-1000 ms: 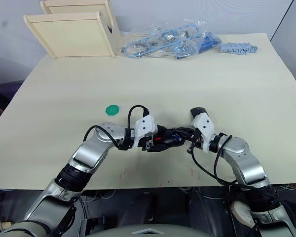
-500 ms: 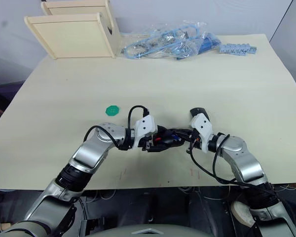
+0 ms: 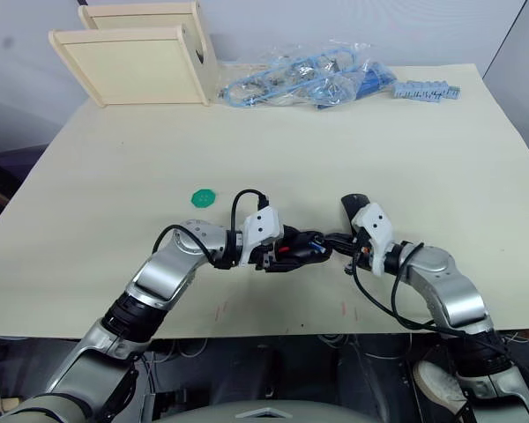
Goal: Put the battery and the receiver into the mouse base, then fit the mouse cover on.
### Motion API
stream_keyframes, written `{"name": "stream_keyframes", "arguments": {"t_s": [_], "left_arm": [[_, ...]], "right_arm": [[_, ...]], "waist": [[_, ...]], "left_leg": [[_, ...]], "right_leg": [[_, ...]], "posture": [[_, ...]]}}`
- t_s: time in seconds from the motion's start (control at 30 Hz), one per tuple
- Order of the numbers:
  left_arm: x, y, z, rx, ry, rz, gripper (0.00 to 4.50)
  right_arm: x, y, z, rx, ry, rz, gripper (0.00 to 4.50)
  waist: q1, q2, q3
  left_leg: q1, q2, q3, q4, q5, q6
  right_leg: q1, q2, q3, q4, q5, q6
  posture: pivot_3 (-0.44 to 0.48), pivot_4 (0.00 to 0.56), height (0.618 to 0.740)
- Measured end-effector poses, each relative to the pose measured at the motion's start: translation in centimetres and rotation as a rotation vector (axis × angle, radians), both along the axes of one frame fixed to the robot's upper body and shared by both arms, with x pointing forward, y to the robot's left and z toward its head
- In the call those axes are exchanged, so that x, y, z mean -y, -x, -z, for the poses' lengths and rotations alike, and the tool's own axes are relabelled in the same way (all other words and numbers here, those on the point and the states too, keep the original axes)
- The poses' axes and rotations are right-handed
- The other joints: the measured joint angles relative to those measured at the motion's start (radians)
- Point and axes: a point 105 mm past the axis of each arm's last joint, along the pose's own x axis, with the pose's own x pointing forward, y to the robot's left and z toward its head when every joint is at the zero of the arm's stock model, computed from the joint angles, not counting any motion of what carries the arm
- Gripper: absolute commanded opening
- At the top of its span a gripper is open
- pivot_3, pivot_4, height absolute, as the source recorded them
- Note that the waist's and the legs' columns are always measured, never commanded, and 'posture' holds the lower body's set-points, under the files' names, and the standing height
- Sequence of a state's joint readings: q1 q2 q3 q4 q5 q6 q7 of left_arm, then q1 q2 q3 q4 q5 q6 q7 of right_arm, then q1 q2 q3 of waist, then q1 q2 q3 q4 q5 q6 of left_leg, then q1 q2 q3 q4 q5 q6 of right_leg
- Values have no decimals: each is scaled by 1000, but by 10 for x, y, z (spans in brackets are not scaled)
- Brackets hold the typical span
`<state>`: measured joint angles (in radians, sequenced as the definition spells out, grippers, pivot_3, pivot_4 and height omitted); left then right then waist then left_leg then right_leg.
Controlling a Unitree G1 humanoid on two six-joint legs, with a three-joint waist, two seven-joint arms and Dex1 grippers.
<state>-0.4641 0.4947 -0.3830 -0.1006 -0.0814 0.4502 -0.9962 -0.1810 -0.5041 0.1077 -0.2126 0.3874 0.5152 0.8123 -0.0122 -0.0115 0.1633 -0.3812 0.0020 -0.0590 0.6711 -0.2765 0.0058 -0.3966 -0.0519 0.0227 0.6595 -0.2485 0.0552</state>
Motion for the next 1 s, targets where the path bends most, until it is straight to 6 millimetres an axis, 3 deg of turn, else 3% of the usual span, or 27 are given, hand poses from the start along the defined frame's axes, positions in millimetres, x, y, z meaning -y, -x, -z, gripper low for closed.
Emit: {"name": "stream_keyframes", "arguments": {"t_s": [0.13,0.17,0.2,0.3,0.33,0.37,0.47,0.7,0.73,0.8,0.9,1.0], "left_arm": [[0,0,0,1,0,3,2875],[1,0,0,1,0,4,2875],[1,0,0,1,0,4,2875],[1,0,0,2,-1,5,2875],[1,0,0,3,0,5,2875],[0,0,0,3,-1,5,2875],[-1,0,0,3,-3,3,2875],[-2,0,0,1,-3,0,2875],[-3,0,0,-5,-1,0,3882],[-4,1,1,-29,6,-5,4482],[-6,3,6,-80,26,-33,4482],[-11,2,-5,-76,79,-59,4482]], "right_arm": [[-1,6,-15,22,-45,-24,75],[3,10,-22,45,-45,-31,663],[3,10,-23,46,-45,-31,909],[13,18,-24,41,-43,-20,2210],[16,22,-23,37,-34,-25,2299],[20,27,-23,34,-26,-29,3043],[26,33,-26,40,-24,-35,4309],[59,60,-22,38,26,-12,4309],[60,62,-22,38,25,-8,4500],[61,63,-23,41,23,-8,4500],[62,64,-26,60,23,5,4500],[61,64,-27,73,18,28,4500]], "waist": [[0,0,0],[2,0,0],[2,0,0],[1,0,0],[1,1,1],[1,0,1],[0,0,1],[-2,0,1],[-3,0,1],[-3,0,1],[-1,0,1],[1,0,1]], "left_leg": [[0,0,0,0,0,0],[-1,0,0,0,0,0],[-1,0,0,0,0,0],[-1,0,0,0,0,0],[-1,0,0,0,0,0],[-1,0,0,0,0,0],[0,0,0,0,0,0],[0,0,0,0,0,0],[0,0,0,0,0,0],[0,0,0,0,0,0],[-1,0,0,0,0,0],[-1,1,0,0,0,0]], "right_leg": [[0,0,0,0,0,0],[0,0,0,-1,0,0],[0,0,0,-1,0,0],[0,0,0,-1,0,0],[0,0,0,0,0,0],[0,0,0,-1,0,0],[0,0,0,0,0,0],[0,0,1,0,0,0],[0,0,1,0,0,0],[0,0,1,0,0,0],[0,0,0,-1,0,0],[0,0,0,-1,0,0]], "posture": [[0,150,740],[0,150,740],[0,150,740],[0,150,740],[0,150,740],[0,150,740],[0,150,740],[0,150,740],[0,150,740],[0,150,740],[0,150,740],[0,150,740]]}}
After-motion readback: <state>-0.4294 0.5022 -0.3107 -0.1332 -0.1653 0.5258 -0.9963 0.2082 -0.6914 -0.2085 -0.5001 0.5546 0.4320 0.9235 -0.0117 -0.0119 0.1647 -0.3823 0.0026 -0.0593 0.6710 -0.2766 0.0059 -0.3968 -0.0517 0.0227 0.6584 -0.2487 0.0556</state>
